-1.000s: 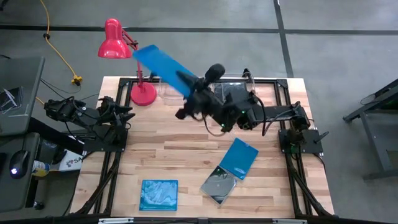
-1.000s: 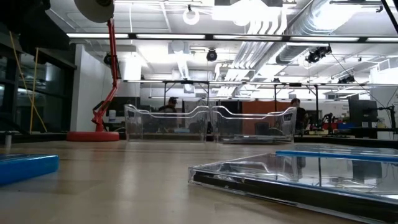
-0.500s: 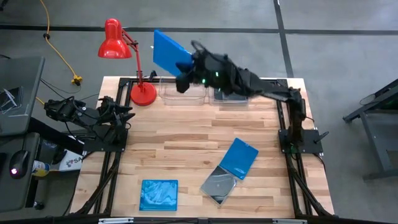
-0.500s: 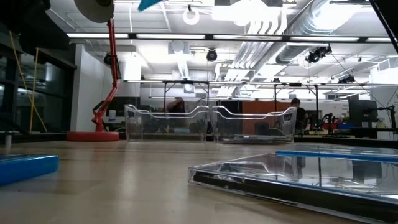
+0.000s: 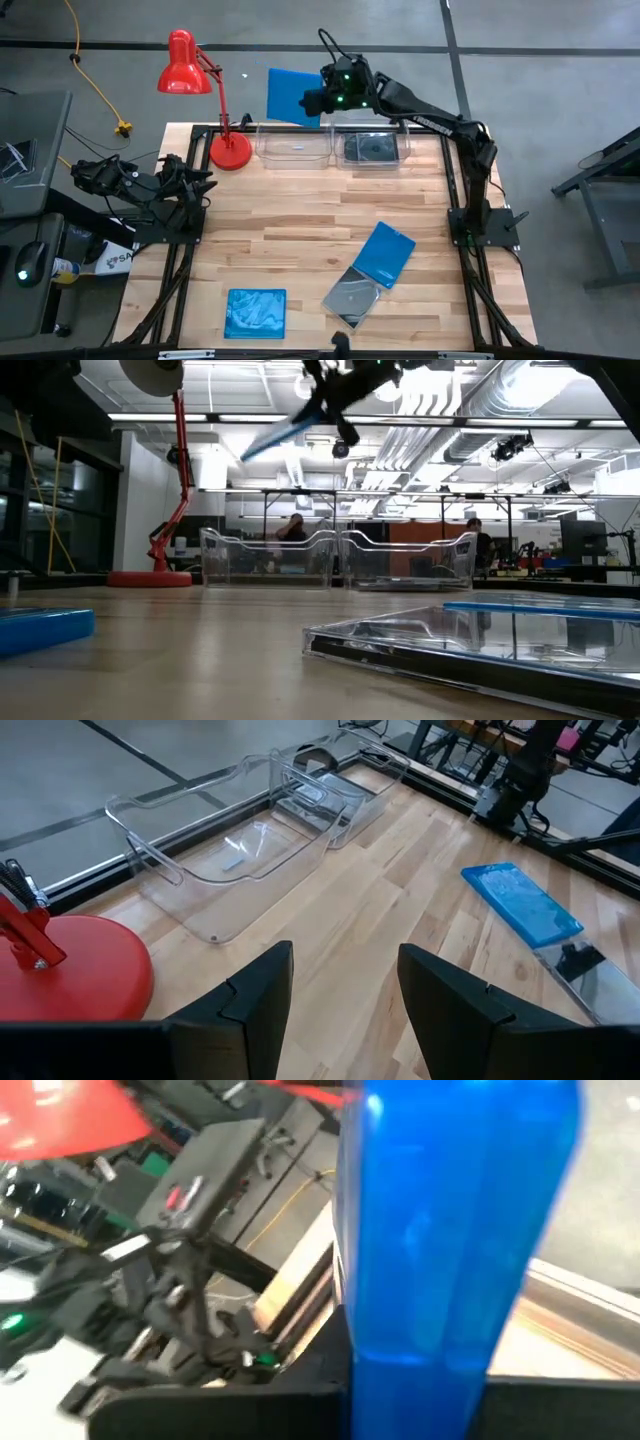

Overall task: Pick & place jewel cases by type
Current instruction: Put the top left blue cd case into the left transparent bin

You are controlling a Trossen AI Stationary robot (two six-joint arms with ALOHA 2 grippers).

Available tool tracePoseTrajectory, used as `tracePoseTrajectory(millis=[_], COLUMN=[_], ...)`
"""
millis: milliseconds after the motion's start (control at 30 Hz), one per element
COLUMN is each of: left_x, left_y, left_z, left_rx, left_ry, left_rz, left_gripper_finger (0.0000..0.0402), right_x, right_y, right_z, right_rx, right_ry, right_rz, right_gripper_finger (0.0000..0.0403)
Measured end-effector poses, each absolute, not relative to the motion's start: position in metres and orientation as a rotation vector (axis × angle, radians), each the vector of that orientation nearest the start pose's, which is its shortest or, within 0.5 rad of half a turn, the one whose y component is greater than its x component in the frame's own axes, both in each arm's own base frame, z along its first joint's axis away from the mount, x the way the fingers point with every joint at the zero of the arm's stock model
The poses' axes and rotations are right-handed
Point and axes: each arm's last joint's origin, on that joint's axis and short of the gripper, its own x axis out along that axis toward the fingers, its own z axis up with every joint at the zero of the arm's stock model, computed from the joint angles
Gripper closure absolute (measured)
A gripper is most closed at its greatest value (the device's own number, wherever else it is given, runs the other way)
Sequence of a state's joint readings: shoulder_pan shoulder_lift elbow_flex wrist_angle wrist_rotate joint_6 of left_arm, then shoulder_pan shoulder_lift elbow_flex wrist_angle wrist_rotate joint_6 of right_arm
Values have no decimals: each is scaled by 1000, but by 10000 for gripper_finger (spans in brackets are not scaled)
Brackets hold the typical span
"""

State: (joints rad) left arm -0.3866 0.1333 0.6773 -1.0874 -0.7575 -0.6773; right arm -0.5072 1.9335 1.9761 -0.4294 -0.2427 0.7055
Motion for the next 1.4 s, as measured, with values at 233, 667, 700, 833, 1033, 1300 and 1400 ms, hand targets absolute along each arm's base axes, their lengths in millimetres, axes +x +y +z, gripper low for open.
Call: tracePoseTrajectory(millis=[233,667,700,833,1033,1300,1400], left_x=[19,18,18,18,18,18,19], left_y=[14,14,14,14,14,14,14], left_z=[271,269,269,269,269,269,269], left_rx=[-360,-346,-346,-346,-346,-347,-347], left_ry=[310,328,328,328,328,327,326], left_rz=[503,508,509,508,508,509,509], left_gripper_finger=[220,220,220,220,220,220,220], right_x=[387,379,379,378,375,385,395], right_y=[-234,-238,-238,-239,-241,-249,-251], right_z=[321,260,260,261,257,242,239], right_rx=[1002,1197,1197,1206,1279,1377,1379], right_ry=[270,231,232,241,272,307,320], right_rz=[-428,-400,-399,-368,-380,-336,-313], right_gripper_finger=[403,403,403,403,403,403,403])
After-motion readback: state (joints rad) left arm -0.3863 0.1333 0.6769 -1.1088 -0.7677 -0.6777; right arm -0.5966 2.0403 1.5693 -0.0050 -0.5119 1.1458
